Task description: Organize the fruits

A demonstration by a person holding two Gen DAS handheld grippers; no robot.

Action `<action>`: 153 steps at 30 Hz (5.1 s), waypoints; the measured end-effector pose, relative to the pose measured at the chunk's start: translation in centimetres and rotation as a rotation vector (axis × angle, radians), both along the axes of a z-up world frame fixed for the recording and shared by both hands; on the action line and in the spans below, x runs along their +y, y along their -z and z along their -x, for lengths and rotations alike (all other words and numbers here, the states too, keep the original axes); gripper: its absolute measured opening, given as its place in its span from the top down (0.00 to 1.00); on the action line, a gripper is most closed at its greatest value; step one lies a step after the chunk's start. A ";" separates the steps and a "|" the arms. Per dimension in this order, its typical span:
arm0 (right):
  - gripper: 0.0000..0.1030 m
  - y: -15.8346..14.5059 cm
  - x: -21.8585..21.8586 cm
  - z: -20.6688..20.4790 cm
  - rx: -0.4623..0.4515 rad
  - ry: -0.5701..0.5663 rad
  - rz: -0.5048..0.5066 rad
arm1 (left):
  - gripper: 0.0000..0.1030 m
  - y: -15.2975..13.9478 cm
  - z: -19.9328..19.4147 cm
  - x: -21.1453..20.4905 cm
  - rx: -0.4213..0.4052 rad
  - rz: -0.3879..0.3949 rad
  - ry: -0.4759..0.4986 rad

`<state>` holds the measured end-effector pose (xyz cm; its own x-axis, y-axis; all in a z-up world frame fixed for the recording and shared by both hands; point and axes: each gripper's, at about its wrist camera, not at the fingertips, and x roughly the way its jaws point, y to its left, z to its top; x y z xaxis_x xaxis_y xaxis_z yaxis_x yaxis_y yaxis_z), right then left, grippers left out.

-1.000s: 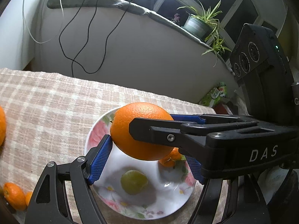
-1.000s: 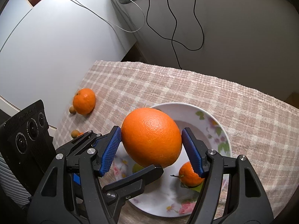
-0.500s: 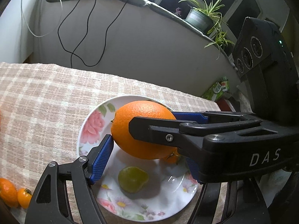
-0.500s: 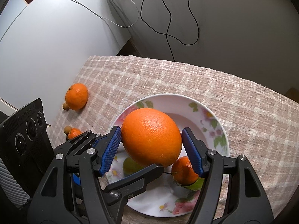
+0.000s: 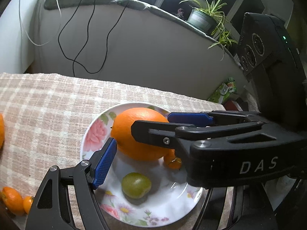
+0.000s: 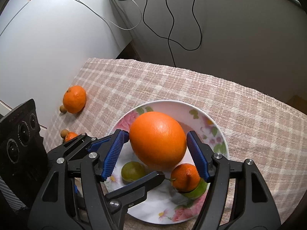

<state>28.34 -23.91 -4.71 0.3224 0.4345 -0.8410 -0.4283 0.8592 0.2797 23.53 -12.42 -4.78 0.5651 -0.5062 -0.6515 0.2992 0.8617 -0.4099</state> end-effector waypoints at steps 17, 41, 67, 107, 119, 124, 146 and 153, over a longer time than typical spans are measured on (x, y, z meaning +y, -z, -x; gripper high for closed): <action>0.22 -2.1 -1.4 1.7 -0.046 0.045 -0.027 | 0.30 0.0 3.0 2.2 -0.013 -0.018 -0.015; 0.06 -4.4 2.6 8.3 -0.261 -0.041 -0.076 | 0.30 -0.5 9.4 12.0 -0.113 -0.106 -0.163; 0.06 -1.4 13.8 3.5 -0.043 -0.143 -0.175 | 0.24 1.9 5.5 22.5 -0.061 -0.082 -0.317; 0.34 6.0 23.1 -2.3 0.195 -0.161 -0.246 | 0.30 4.2 0.9 24.2 0.014 -0.020 -0.299; 0.34 4.8 22.4 -1.8 0.194 -0.165 -0.249 | 0.30 3.4 1.9 24.1 -0.010 -0.029 -0.306; 0.34 3.6 21.7 -1.0 0.178 -0.167 -0.263 | 0.30 2.3 2.7 23.7 -0.032 -0.021 -0.307; 0.34 -4.2 9.5 6.0 0.057 -0.073 -0.286 | 0.30 -4.2 8.9 13.2 -0.179 -0.015 -0.151; 0.34 -4.8 5.5 7.7 0.039 -0.023 -0.288 | 0.30 -4.8 9.9 10.0 -0.193 0.000 -0.089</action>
